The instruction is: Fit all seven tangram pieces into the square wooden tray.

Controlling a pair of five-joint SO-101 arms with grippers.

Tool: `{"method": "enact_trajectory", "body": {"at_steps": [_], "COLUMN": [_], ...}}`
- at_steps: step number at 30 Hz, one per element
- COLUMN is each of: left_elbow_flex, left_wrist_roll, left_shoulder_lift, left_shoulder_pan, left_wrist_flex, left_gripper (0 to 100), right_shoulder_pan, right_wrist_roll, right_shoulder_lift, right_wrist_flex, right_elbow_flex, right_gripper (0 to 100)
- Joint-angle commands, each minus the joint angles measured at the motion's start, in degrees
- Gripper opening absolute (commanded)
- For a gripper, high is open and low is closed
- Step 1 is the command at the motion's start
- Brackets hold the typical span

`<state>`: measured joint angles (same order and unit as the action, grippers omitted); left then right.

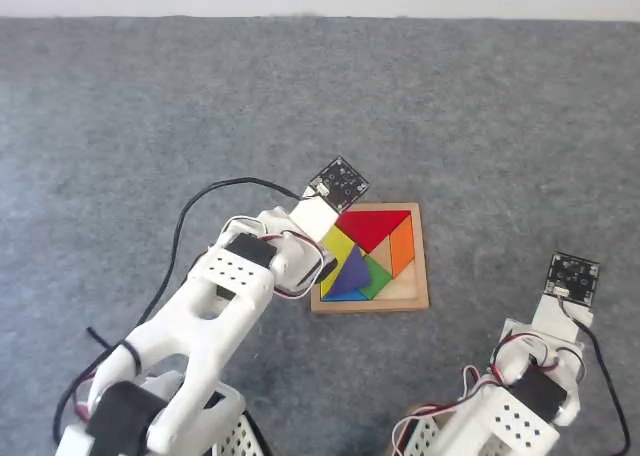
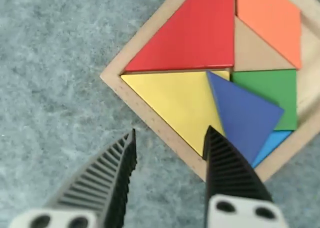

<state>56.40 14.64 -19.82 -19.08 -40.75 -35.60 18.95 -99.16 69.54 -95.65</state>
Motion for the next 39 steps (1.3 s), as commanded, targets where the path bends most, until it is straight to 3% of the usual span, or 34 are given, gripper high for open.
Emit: {"method": "enact_trajectory", "body": {"at_steps": [1,22,33,39], "left_elbow_flex": [-0.6,0.2,-7.7,-8.0], "left_wrist_roll": [-0.8,-5.2,-7.1,-7.2], "left_shoulder_lift": [-0.3,0.3,12.1,12.2], "left_shoulder_pan": [-0.7,-7.0,-9.2,-16.9], "left_wrist_flex": [1.2,1.1,-0.6,-0.7], "left_gripper": [21,21,21,21], "right_shoulder_pan": [0.4,0.3,0.3,0.3], "right_wrist_roll": [0.5,0.5,0.5,0.5], "right_shoulder_lift": [-1.1,-1.1,-1.1,-1.1], "right_wrist_flex": [0.6,0.6,0.6,0.5], "right_elbow_flex": [-1.1,-1.1,-1.1,-1.1], "right_gripper": [11.4,11.4,11.4,11.4]}}
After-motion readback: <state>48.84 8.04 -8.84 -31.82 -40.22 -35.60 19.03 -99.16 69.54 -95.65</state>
